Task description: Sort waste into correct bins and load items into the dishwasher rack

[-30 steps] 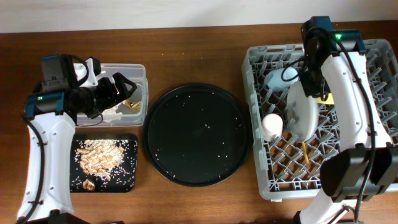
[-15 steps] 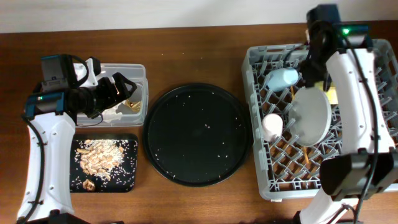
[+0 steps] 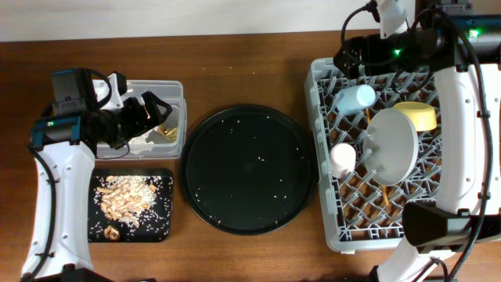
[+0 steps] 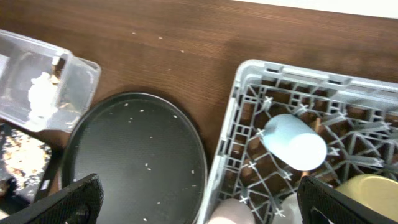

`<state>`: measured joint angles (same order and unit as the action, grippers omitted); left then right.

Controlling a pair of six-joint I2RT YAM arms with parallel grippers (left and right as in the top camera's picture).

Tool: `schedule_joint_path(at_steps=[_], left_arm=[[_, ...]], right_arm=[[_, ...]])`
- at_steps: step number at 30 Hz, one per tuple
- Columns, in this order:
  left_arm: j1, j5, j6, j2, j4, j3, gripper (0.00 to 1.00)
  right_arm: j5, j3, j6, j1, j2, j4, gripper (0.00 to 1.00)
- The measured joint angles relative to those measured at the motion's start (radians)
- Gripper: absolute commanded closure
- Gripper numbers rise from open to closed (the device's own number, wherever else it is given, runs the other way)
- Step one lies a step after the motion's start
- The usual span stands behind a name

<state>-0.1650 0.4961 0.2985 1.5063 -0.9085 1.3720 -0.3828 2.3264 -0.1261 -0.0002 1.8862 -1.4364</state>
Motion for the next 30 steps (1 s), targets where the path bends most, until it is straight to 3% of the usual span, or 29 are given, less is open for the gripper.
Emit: schedule_joint_path(at_steps=[16, 25, 28, 30], left_arm=[[0.000, 0.000, 0.000, 0.000, 0.000, 0.000, 0.00], [0.000, 0.000, 0.000, 0.000, 0.000, 0.000, 0.00], [0.000, 0.000, 0.000, 0.000, -0.001, 0.000, 0.00], [0.000, -0.001, 0.000, -0.001, 0.002, 0.000, 0.00]], right_arm=[[-0.031, -0.002, 0.000, 0.015, -0.067, -0.002, 0.02], [-0.026, 0.006, -0.001, 0.045, -0.735, 0.033, 0.02], [0.011, -0.129, -0.002, 0.045, -0.992, 0.084, 0.02], [0.042, -0.326, -0.001, 0.045, -1.143, 0.182, 0.02]])
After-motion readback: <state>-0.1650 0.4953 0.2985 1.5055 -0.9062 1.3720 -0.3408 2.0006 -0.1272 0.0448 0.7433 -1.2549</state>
